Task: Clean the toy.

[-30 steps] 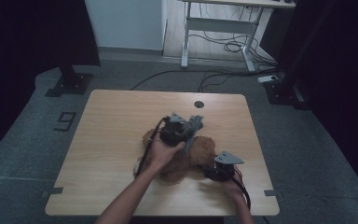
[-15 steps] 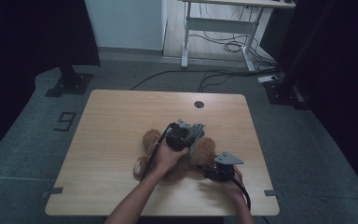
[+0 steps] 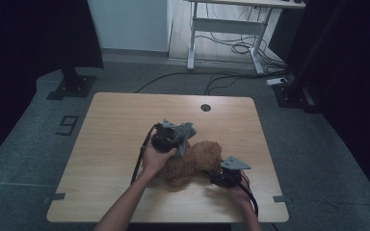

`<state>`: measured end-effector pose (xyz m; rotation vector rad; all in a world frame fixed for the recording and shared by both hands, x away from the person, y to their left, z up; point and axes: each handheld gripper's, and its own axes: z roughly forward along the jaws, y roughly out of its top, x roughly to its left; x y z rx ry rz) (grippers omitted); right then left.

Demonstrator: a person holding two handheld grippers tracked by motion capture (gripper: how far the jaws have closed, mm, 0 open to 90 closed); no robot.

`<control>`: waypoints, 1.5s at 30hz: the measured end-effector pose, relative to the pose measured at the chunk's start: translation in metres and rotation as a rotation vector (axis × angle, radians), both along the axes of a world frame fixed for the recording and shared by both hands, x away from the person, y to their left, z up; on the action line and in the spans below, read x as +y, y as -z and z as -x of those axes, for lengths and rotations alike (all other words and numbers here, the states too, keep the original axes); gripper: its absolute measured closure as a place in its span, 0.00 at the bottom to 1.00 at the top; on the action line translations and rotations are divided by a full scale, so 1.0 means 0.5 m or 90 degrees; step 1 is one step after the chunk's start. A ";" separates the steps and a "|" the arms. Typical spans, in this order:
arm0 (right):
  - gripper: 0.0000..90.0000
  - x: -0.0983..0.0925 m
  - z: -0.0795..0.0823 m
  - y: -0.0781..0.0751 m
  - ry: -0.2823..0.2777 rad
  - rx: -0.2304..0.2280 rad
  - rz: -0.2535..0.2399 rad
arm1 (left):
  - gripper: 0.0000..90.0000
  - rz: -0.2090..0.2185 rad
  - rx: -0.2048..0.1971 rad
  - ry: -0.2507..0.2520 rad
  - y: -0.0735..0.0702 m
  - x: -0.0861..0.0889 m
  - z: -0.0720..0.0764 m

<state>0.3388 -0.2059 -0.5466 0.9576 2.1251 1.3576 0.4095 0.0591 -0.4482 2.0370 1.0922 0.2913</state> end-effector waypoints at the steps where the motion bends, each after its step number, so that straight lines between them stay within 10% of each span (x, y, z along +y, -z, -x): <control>1: 0.40 0.000 0.000 0.000 0.000 0.000 0.000 | 0.86 -0.002 0.002 -0.012 0.001 0.017 -0.002; 16: 0.40 -0.001 -0.001 0.003 0.004 0.001 -0.008 | 0.87 0.011 0.054 -0.106 0.096 0.216 0.007; 35: 0.40 -0.002 -0.001 0.002 0.004 0.001 -0.007 | 0.86 -0.013 0.075 -0.119 0.161 0.255 0.040; 45: 0.41 0.003 -0.002 0.002 0.014 -0.008 0.001 | 0.86 0.042 -0.041 -0.084 0.019 0.234 0.056</control>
